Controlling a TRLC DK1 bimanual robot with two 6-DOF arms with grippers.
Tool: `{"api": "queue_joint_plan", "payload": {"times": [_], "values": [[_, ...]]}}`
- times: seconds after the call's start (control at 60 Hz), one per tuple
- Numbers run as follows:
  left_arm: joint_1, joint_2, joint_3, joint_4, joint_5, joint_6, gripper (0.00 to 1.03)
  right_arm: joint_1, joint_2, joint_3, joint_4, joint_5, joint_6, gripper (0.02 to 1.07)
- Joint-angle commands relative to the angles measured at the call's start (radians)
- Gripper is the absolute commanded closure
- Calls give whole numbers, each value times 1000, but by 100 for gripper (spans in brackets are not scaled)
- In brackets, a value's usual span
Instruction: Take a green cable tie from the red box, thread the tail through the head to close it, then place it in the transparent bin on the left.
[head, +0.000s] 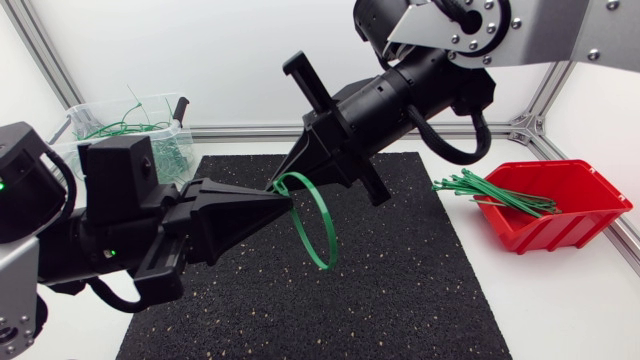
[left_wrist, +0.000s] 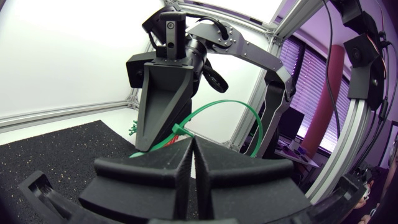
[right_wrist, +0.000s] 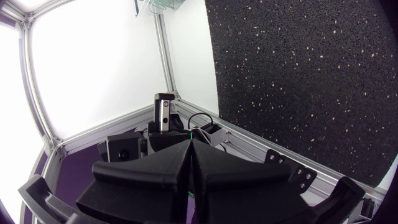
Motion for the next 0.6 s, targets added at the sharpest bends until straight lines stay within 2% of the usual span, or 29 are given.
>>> {"api": "queue_joint_plan", "payload": {"times": [0.0,0.1,0.233,0.333,0.4,0.433,0.5,0.583], "values": [[5,-29,11,52,37,-6,100,11,-24,-30,17,29,-3,98],[56,-18,24,15,65,3,100,-3,-72,-31,17,0,-29,72],[168,-1,73,-106,173,26,100,-66,-115,-53,14,-12,-58,59],[272,20,131,-215,242,57,100,-119,-130,-90,8,-9,-108,37],[306,39,180,-359,239,141,100,-153,-127,-114,1,11,-145,21],[321,50,215,-483,206,232,100,-171,-116,-119,-16,32,-177,14],[349,71,267,-637,117,341,100,-204,-89,-119,-54,98,-253,8],[423,116,323,-755,52,423,100,-239,-69,-117,-91,184,-306,6]]}}
